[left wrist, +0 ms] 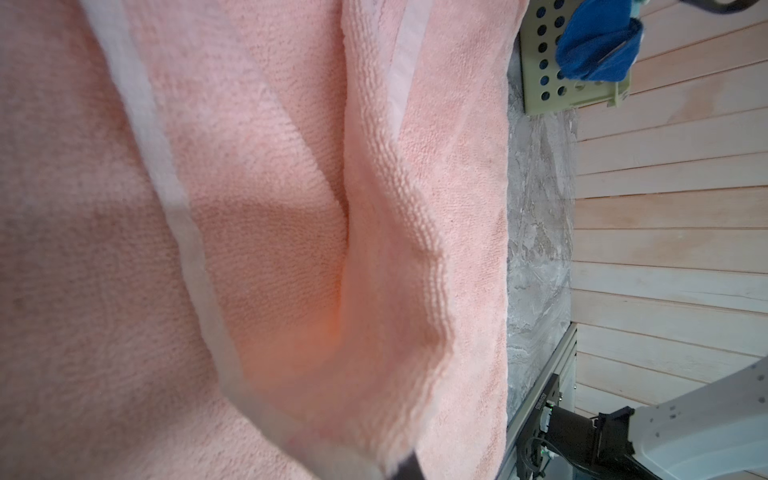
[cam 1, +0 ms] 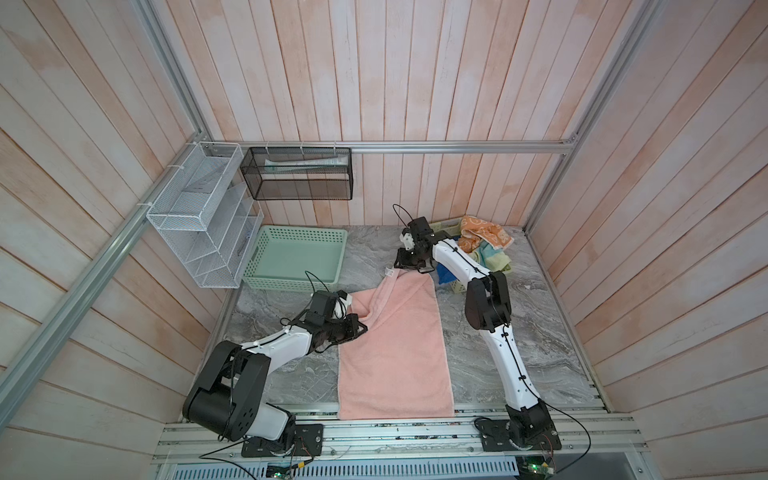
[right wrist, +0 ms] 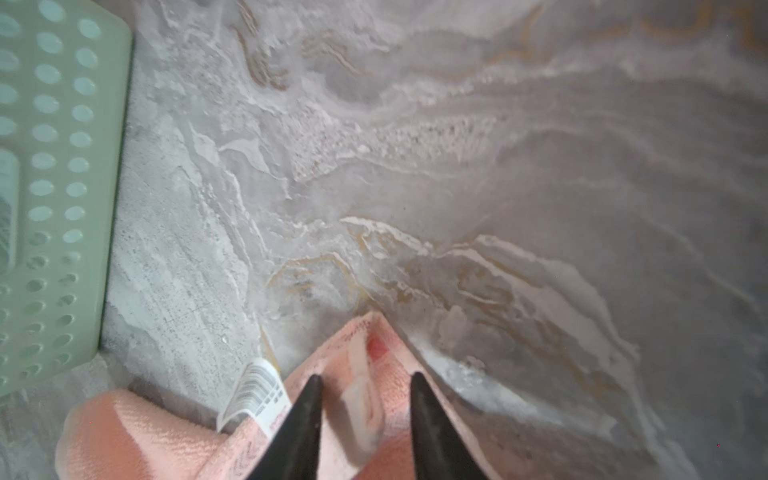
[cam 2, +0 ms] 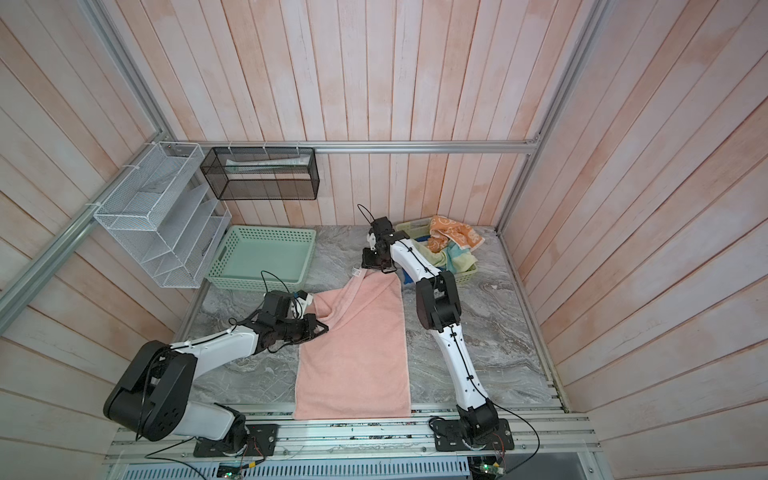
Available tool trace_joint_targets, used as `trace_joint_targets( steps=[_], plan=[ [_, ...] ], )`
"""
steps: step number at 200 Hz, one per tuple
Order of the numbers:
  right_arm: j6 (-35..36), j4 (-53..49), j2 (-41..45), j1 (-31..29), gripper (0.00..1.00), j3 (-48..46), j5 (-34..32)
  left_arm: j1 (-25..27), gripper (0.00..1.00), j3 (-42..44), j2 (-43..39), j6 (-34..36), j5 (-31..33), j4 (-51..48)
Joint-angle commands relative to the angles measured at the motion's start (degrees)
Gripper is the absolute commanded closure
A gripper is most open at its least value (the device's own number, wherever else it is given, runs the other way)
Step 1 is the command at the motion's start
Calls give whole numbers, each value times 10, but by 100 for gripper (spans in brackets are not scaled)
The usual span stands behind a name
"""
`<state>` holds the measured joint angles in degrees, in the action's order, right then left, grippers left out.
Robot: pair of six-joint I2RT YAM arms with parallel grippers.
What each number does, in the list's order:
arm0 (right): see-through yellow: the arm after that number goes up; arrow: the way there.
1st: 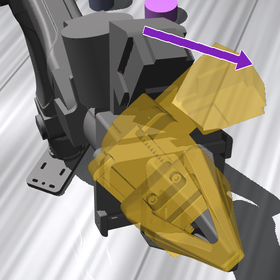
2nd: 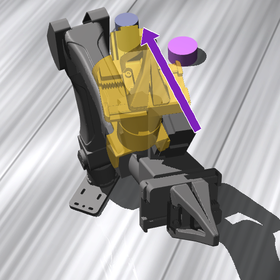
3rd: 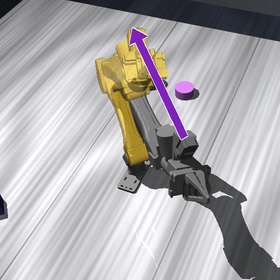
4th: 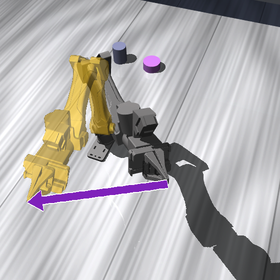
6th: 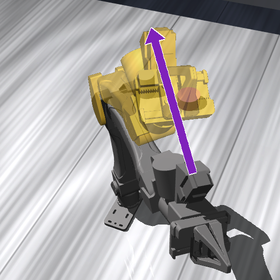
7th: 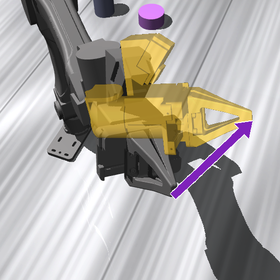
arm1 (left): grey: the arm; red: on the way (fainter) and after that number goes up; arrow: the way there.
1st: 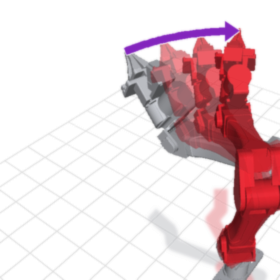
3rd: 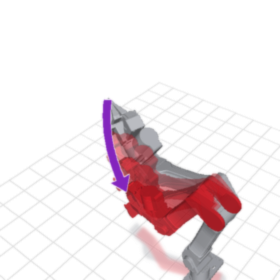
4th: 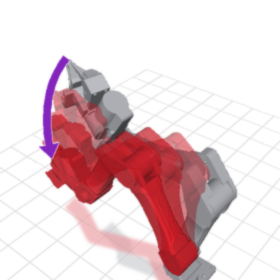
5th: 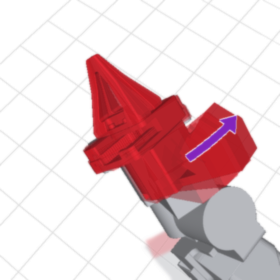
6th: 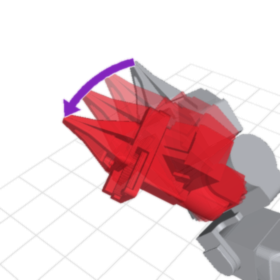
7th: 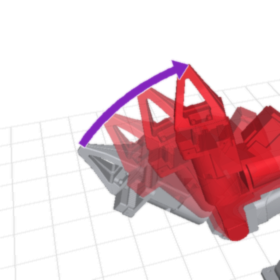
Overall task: Fold and stack the towels
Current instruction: 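Lift the far corners of the towel upward with both grippers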
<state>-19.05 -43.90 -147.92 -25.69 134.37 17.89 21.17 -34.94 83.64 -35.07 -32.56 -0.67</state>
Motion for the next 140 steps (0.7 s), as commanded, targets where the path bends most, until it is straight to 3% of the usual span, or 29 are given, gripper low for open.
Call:
trace_joint_targets(
  steps=[1, 17, 44, 76, 97, 140],
  plan=[
    [11, -9, 18, 4, 85, -14, 13, 2, 100, -14, -11, 14, 5, -11],
    [19, 8, 26, 5, 100, -15, 35, 2, 100, -24, -16, 18, 5, -28],
    [20, 53, 82, 5, 100, -42, 9, -3, 100, -85, -19, 47, 7, -103],
    [3, 178, 204, 19, 100, -165, -35, -30, 100, -191, 5, 82, -18, -179],
    [-16, 272, 257, 42, 100, -249, -20, -57, 100, -264, 42, 81, -55, -197],
    [-9, 250, 236, 81, 100, -179, -10, -87, 100, -430, 141, 76, -67, -212]
  ],
)
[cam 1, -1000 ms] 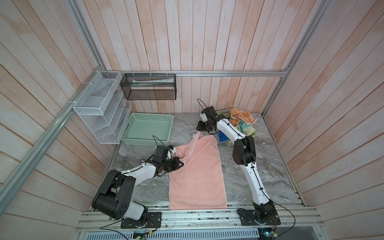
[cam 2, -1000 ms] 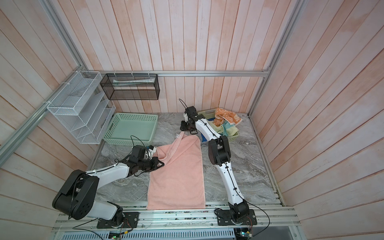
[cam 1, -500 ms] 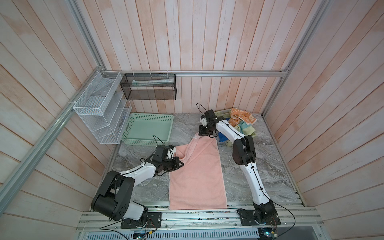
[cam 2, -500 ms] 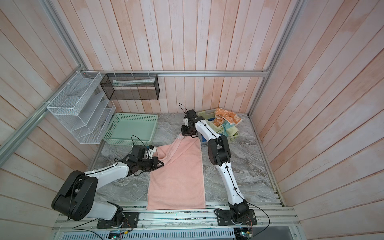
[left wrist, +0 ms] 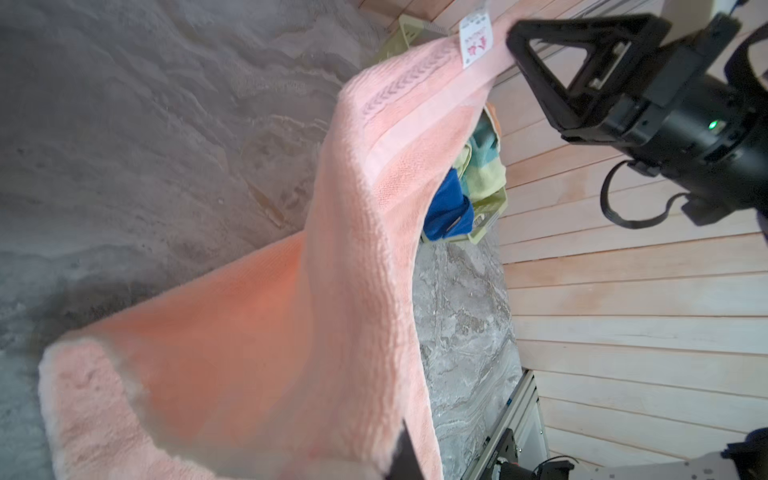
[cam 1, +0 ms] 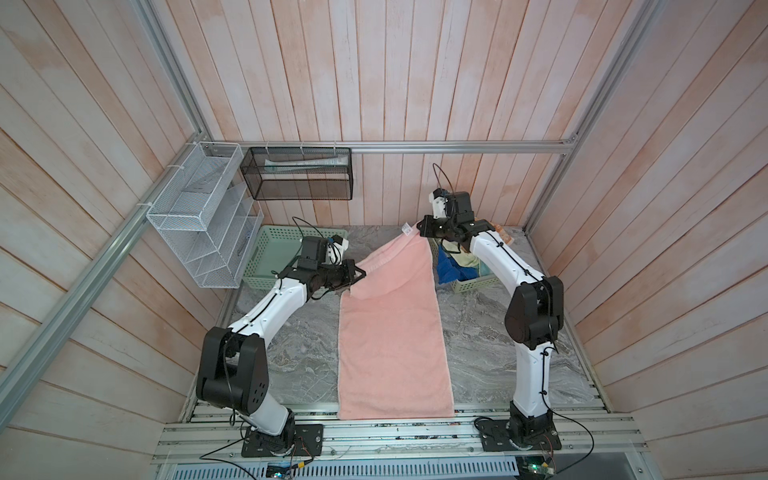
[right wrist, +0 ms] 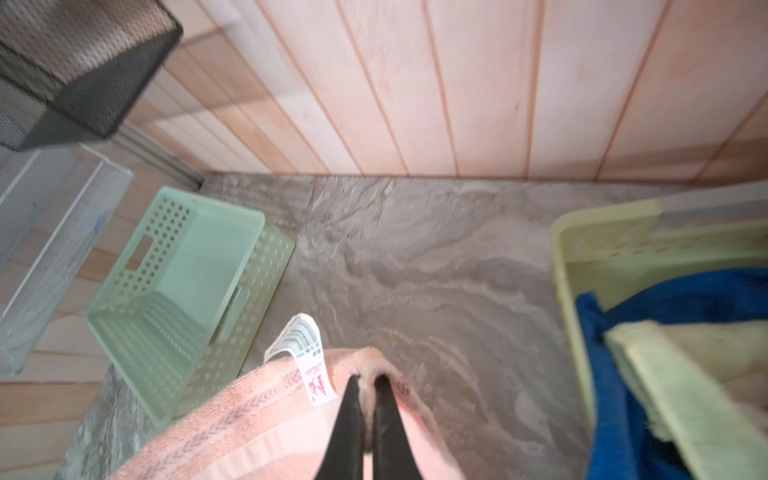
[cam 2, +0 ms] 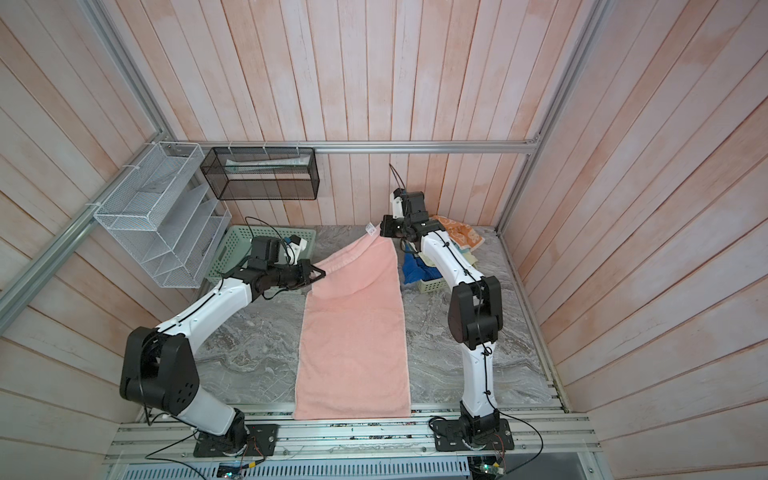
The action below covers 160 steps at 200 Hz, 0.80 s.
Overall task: Fold and stack the towels
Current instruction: 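Lift the far corners of the towel upward with both grippers, then carry the held far edge over toward the near edge with both grippers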
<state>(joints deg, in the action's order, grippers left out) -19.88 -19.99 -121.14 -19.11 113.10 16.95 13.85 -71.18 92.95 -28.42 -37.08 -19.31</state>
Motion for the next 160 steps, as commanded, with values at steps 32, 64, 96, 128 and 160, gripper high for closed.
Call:
trace_joint_targets(
  steps=[32, 64, 96, 128, 160],
  plan=[
    [1, -8, -73, 30, 100, 117, 12, -43, 100, -175, 128, 2, -31, -20],
    [-4, -14, -119, 43, 100, 194, 24, -66, 100, -256, 197, -12, -59, -4],
    [-18, 2, -167, 52, 100, 264, 42, -78, 100, -325, 248, -16, -48, 4],
    [-38, 4, -208, 62, 100, 343, 61, -89, 100, -418, 295, -13, -43, -17],
    [-41, 28, -193, 68, 100, 319, 74, -92, 100, -465, 314, -15, -45, -30]
  ],
)
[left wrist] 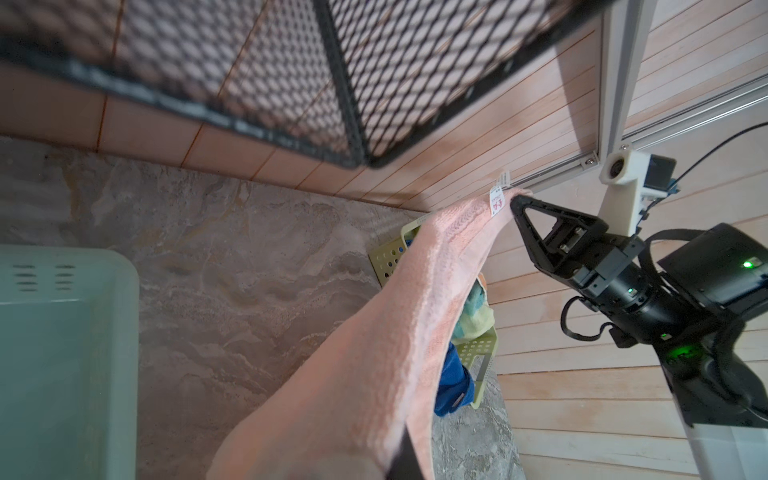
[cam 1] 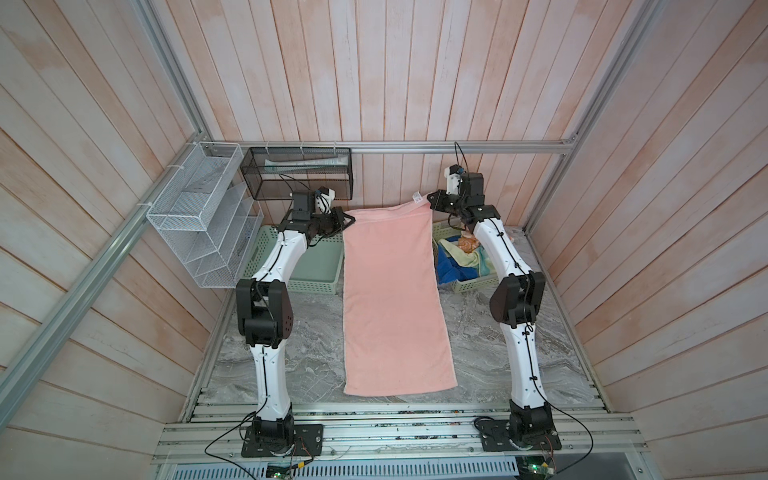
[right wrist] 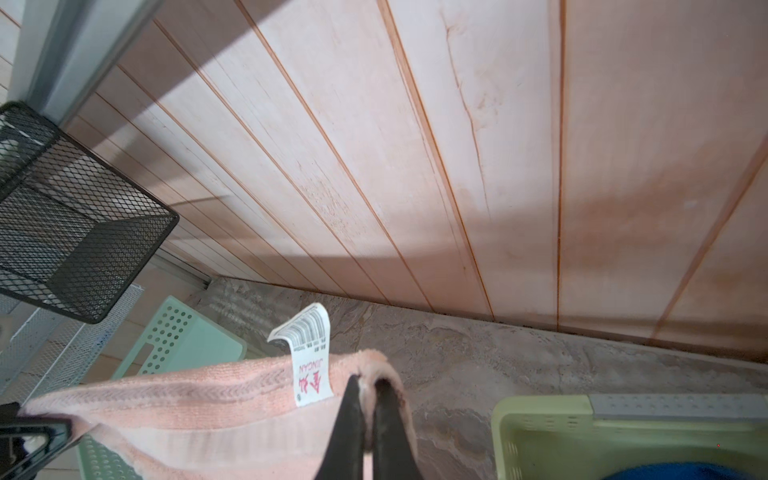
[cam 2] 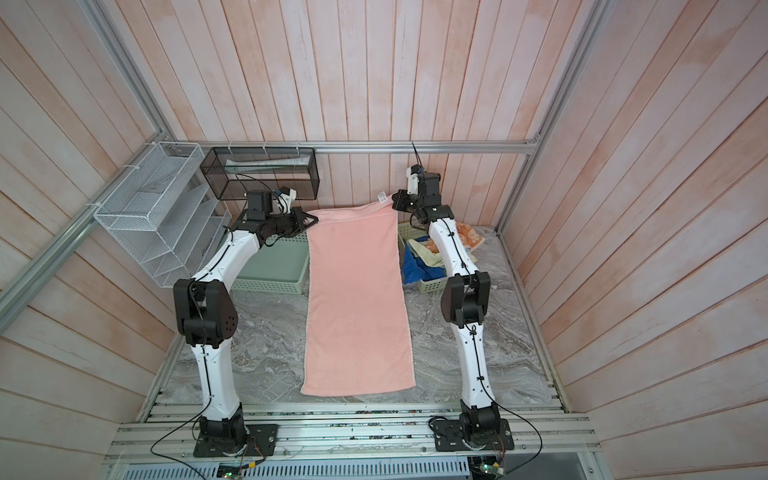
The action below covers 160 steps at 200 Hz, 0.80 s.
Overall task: Fold and stack the towels
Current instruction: 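Carry the held far edge over toward the near edge with both grippers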
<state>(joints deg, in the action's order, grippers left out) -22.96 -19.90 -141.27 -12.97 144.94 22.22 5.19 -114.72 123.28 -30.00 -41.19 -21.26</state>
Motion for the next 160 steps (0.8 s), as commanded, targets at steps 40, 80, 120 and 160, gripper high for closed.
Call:
trace_joint_targets(
  steps=[40, 80, 120, 160],
  plan=[
    [-4, -1, 34, 6, 100, -50, 56, -5, 100, 19, -8, -1, -12, 8],
    [4, 0, 143, -4, 100, -222, 37, -2, 100, 185, -100, -8, -33, 69],
    [7, 21, 288, -19, 100, -440, 9, 10, 100, 380, -205, -16, -63, 100],
    [-11, 72, 416, -28, 100, -671, -4, 32, 100, 552, -301, -22, -42, 121]
  ],
)
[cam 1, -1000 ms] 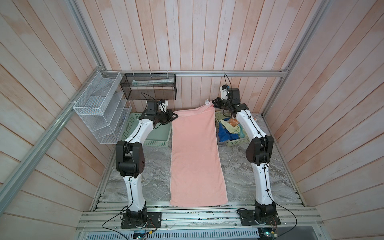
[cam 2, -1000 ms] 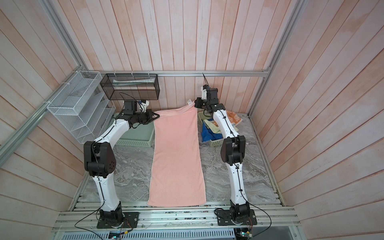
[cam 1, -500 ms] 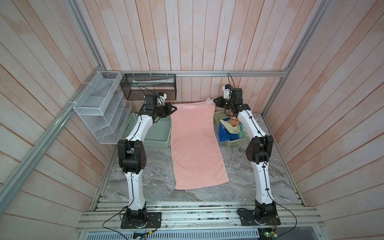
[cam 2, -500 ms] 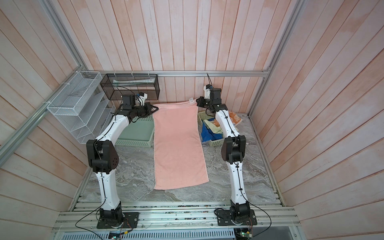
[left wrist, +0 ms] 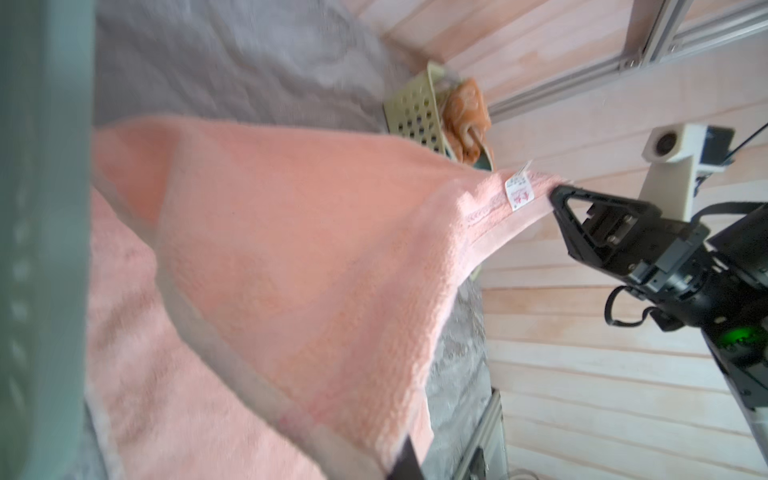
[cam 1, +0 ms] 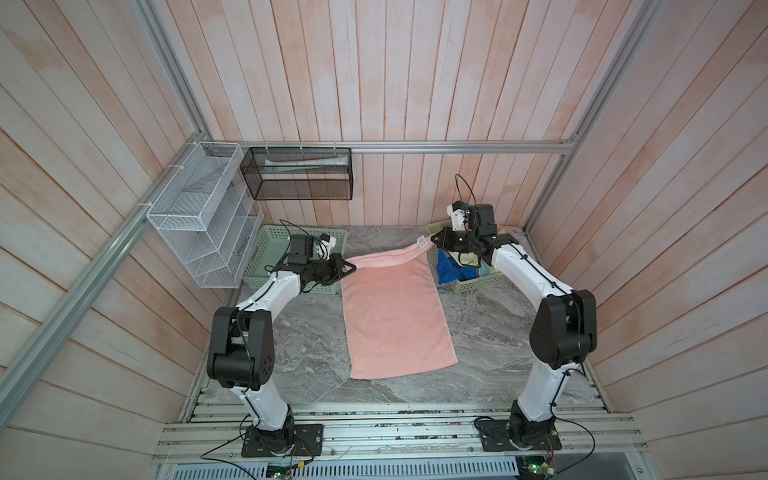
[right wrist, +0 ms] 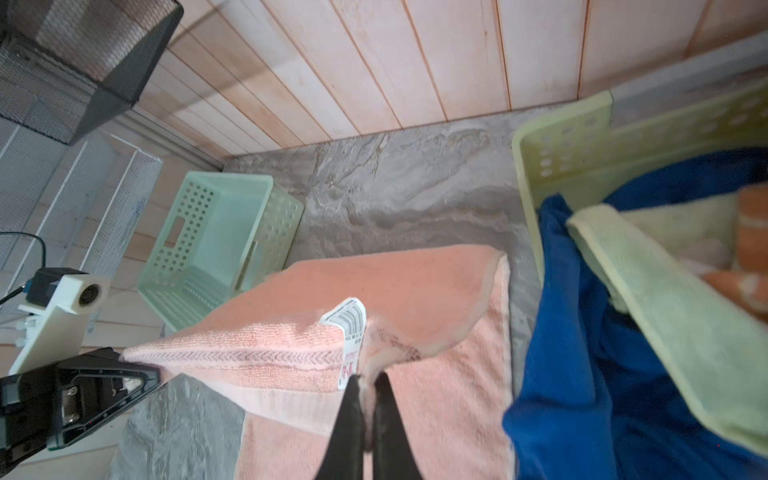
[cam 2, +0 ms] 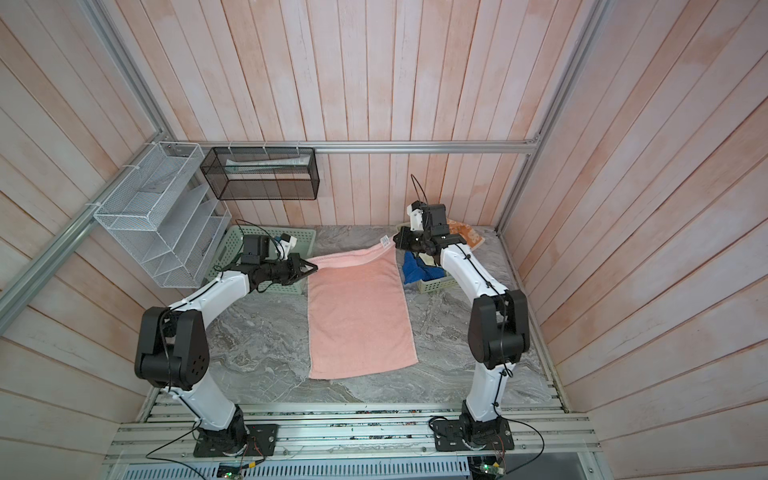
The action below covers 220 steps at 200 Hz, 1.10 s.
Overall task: Fold and stack the towels
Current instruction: 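Carry the held far edge over toward the near edge with both grippers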
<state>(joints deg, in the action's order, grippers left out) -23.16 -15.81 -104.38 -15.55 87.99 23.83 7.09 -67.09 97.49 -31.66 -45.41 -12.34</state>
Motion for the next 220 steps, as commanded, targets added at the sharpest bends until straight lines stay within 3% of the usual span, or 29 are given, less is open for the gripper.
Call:
trace_joint_targets(
  steps=[1, 62, 115, 157, 220],
  plan=[
    [-9, 31, 50, -3, 100, -105, -20, 14, 100, 79, -45, -6, 1, 32],
    [-8, 37, 163, -12, 100, -310, -34, 56, 100, 258, -92, -47, 27, 90],
    [-45, 65, 198, -77, 100, -443, -54, 78, 100, 368, -77, -87, 51, 160],
    [-59, 108, 163, -98, 100, -479, -60, 83, 100, 360, -41, -69, 65, 165],
    [-9, 2, 189, -94, 100, -368, -95, 80, 100, 216, -73, -2, 86, 6]
  ],
)
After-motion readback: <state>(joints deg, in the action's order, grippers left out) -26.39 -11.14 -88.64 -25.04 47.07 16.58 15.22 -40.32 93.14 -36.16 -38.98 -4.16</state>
